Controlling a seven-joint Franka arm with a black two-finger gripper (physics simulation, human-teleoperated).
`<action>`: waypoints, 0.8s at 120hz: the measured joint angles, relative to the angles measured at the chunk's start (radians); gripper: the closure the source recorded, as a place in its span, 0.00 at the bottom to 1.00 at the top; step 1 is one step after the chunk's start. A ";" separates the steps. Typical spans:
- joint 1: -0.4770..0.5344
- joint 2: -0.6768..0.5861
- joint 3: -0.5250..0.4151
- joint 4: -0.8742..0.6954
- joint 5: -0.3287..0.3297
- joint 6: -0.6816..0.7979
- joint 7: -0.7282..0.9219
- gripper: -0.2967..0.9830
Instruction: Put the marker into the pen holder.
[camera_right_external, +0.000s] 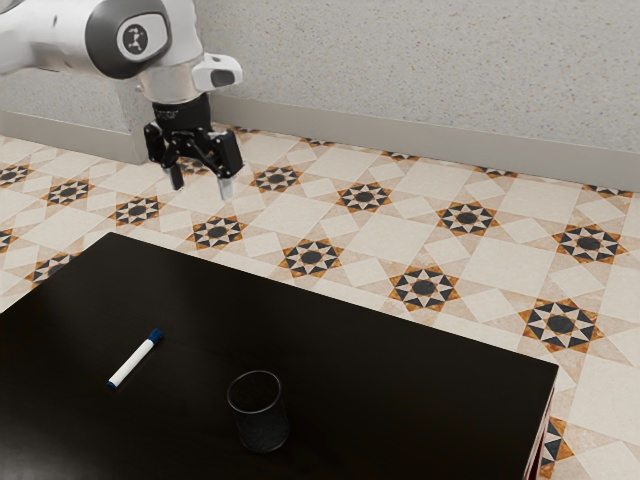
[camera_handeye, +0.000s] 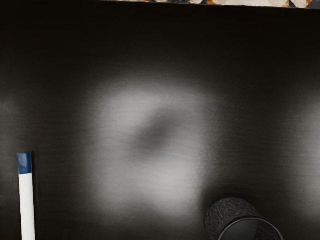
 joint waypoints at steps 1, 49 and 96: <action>0.003 0.002 0.001 0.000 0.000 0.002 0.000 0.23; -0.072 -0.105 0.079 -0.453 0.002 0.181 -0.002 0.23; 0.046 -0.032 0.250 -0.679 0.065 0.469 0.024 0.24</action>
